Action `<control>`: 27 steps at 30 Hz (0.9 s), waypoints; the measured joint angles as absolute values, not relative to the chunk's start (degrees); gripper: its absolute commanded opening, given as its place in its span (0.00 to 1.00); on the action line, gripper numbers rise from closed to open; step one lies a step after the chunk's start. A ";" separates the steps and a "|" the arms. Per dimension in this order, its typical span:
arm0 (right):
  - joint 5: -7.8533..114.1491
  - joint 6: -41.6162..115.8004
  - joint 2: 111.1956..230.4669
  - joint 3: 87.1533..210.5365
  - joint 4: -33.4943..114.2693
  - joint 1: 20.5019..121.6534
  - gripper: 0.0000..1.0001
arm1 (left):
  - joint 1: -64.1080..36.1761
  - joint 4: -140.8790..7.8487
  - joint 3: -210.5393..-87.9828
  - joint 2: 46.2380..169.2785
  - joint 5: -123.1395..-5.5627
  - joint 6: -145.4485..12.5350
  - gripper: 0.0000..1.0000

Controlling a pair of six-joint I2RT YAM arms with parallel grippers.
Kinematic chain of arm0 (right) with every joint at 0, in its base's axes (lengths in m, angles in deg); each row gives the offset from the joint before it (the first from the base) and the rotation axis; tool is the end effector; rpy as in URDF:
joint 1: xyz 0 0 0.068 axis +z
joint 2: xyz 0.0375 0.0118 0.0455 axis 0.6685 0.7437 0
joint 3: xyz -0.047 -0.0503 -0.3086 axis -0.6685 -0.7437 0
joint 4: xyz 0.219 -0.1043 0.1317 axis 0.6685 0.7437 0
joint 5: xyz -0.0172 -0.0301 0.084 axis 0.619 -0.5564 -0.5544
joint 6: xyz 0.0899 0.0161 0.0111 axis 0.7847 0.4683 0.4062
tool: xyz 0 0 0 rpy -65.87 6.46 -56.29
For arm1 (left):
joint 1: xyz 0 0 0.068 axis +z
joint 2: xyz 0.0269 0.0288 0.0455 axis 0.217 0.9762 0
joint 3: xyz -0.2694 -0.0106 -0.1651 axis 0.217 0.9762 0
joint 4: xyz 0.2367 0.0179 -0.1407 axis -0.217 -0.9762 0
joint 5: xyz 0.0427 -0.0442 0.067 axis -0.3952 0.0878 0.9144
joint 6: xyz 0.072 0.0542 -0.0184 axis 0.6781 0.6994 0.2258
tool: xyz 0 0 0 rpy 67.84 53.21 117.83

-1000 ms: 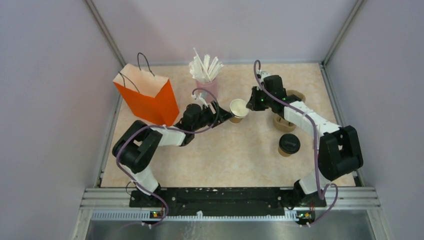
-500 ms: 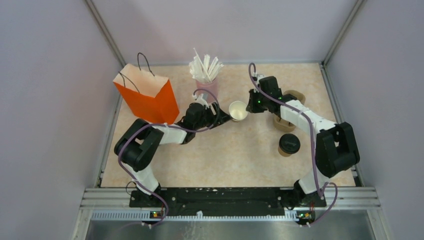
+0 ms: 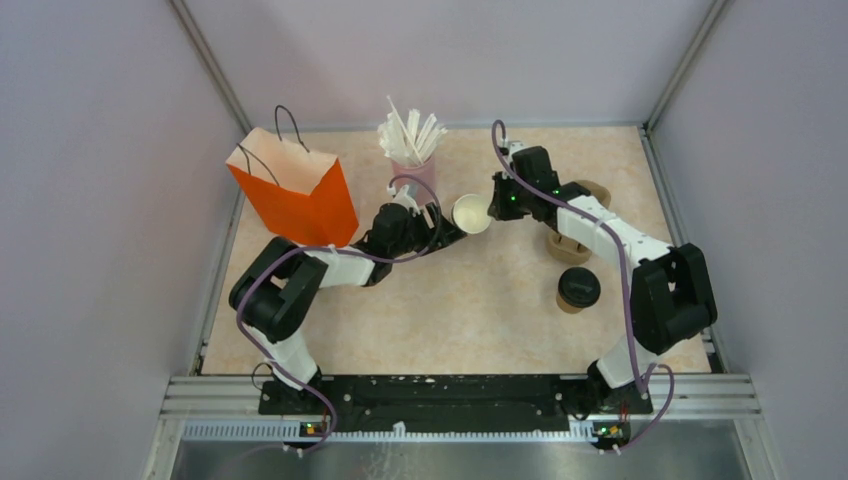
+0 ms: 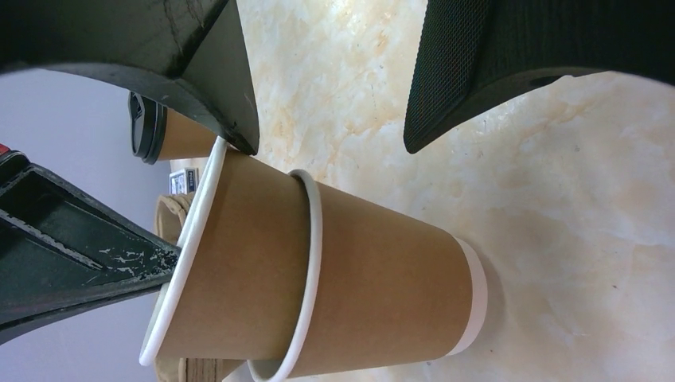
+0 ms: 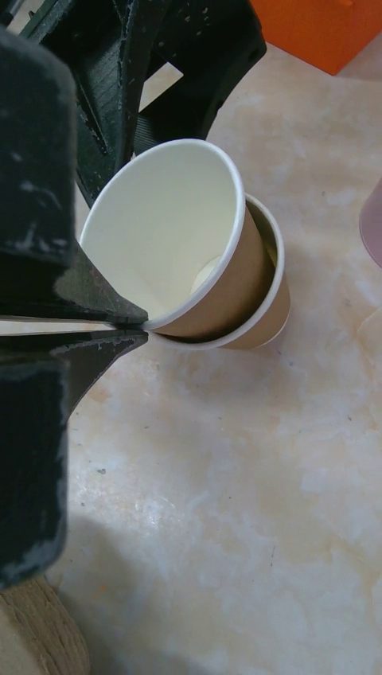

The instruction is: Pack the takeout coffee

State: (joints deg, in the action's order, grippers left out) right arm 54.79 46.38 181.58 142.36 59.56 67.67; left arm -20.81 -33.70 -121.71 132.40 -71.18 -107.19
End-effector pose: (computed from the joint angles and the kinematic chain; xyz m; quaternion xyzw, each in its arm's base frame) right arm 0.3643 0.1850 0.2715 -0.0976 0.9089 0.1884 0.3590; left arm 0.3349 -0.2460 0.1831 -0.0604 0.8159 -0.4631 0.3410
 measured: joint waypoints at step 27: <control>53.59 44.98 177.80 156.58 74.34 67.03 0.00 | -20.77 -51.12 -122.28 113.12 -68.54 -95.74 0.81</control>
